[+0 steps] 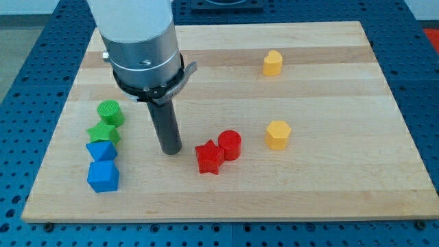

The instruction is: Separate blue cube from blue triangle

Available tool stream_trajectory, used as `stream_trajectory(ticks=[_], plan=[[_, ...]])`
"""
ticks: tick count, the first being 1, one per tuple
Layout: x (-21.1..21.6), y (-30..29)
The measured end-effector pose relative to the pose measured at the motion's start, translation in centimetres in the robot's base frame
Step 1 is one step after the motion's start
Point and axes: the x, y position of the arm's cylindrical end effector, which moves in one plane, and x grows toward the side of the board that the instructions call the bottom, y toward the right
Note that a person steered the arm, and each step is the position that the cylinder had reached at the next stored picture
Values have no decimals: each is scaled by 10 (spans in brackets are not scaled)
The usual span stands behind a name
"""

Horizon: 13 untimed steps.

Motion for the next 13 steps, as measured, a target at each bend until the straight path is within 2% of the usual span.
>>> stream_trajectory(ticks=[1, 3, 5, 7, 8, 9, 10, 12, 13], plan=[[0, 0], [-57, -6], [20, -6], [68, -15], [83, -53], [85, -55], [86, -99], [83, -120], [51, -133]])
